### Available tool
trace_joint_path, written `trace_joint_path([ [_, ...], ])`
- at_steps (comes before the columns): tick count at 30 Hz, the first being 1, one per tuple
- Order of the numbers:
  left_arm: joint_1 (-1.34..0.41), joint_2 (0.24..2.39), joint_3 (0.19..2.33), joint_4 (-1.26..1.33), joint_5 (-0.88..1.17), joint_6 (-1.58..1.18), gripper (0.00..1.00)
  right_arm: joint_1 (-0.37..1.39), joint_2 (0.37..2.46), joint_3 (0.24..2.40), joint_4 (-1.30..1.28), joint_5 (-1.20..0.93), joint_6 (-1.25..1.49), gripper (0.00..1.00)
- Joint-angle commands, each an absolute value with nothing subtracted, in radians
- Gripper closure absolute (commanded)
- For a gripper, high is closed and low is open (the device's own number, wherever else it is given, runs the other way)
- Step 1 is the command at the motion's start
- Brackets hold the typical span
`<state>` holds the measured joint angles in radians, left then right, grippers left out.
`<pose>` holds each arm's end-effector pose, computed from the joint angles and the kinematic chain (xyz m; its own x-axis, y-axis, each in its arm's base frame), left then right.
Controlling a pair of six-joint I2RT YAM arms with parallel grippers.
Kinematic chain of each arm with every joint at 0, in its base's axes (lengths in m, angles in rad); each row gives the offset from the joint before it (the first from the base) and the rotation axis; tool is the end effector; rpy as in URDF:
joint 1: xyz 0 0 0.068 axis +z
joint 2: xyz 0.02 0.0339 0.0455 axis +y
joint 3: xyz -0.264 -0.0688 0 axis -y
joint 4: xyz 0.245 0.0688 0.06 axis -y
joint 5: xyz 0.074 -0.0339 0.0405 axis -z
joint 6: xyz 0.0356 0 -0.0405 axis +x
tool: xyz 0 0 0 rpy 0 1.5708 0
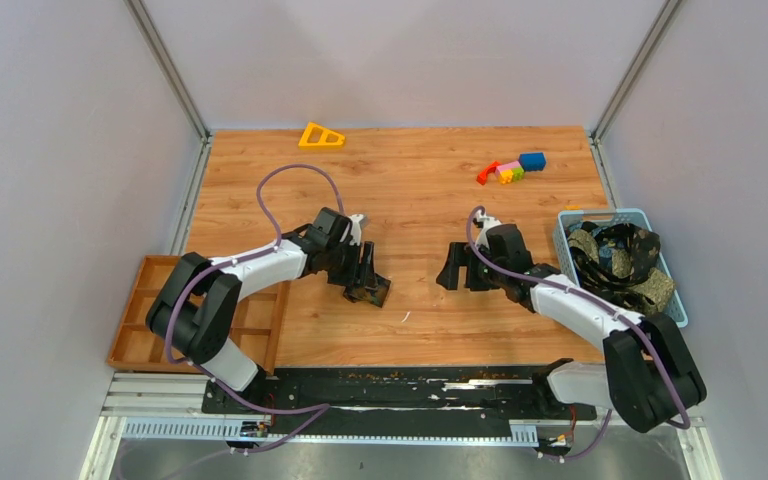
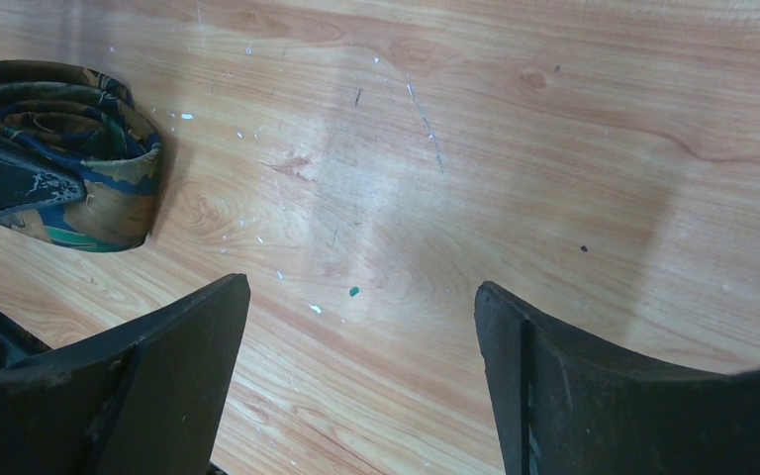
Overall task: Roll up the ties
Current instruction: Pick up the tie at the center of the board, then place the tie in the storage box.
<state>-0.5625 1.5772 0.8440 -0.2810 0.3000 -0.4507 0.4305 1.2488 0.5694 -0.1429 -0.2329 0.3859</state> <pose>0.2490 -0.1694 0.1664 -0.9260 0.0918 -0.3662 0.2646 0.8497 -0.4560 0.2135 0.1071 0.1771 -0.8235 0.0248 -0.5668 -0.2578 0.8736 0.4128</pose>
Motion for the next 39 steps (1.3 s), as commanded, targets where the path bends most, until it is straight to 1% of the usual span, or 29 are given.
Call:
trace_joint_path([
  [1, -0.561, 1.598, 0.816, -0.304, 0.285, -0.445, 0.45, 0.428, 1.266, 0.56, -0.075, -0.224, 0.377, 0.14],
  [7, -0.561, 1.586, 0.835, -0.309, 0.307, -0.457, 0.54, 0.429, 1.297, 0.555, -0.049, -0.223, 0.38, 0.15],
  [14, -0.553, 1.516, 0.863, -0.351, 0.312, -0.471, 0.63, 0.429, 1.316, 0.557, -0.039, -0.231, 0.375, 0.16],
  [21, -0.521, 1.413, 0.908, -0.457, 0.273, -0.456, 0.65, 0.429, 1.324, 0.559, -0.035, -0.235, 0.373, 0.16],
  [34, -0.319, 1.221, 0.985, -0.692, 0.165, -0.361, 0.71, 0.428, 1.328, 0.557, -0.028, -0.247, 0.367, 0.16],
  [37, -0.247, 1.197, 1.011, -0.74, 0.121, -0.342, 0.77, 0.426, 1.328, 0.557, -0.027, -0.249, 0.367, 0.16],
  [39, -0.205, 1.184, 1.026, -0.761, 0.096, -0.336, 0.8, 0.428, 1.329, 0.556, -0.026, -0.251, 0.365, 0.16],
])
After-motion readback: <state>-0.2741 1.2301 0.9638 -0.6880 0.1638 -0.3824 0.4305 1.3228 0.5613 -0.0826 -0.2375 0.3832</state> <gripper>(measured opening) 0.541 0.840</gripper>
